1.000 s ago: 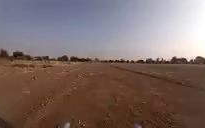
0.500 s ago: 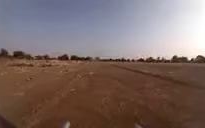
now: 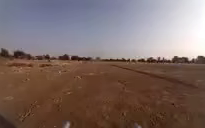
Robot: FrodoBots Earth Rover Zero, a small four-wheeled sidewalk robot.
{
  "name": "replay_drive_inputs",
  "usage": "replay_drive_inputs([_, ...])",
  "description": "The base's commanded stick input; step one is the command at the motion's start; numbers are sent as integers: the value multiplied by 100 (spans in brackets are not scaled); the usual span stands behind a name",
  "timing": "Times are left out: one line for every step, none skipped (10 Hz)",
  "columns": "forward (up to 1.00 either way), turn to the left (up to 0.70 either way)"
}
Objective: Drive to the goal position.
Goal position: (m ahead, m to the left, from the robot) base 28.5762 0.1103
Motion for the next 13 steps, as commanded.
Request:
replay_drive_inputs([50,0])
replay_drive_inputs([50,0])
replay_drive_inputs([50,0])
replay_drive_inputs([50,0])
replay_drive_inputs([50,0])
replay_drive_inputs([50,0])
replay_drive_inputs([50,0])
replay_drive_inputs([50,0])
replay_drive_inputs([50,0])
replay_drive_inputs([50,0])
replay_drive_inputs([50,0])
replay_drive_inputs([50,0])
replay_drive_inputs([50,0])
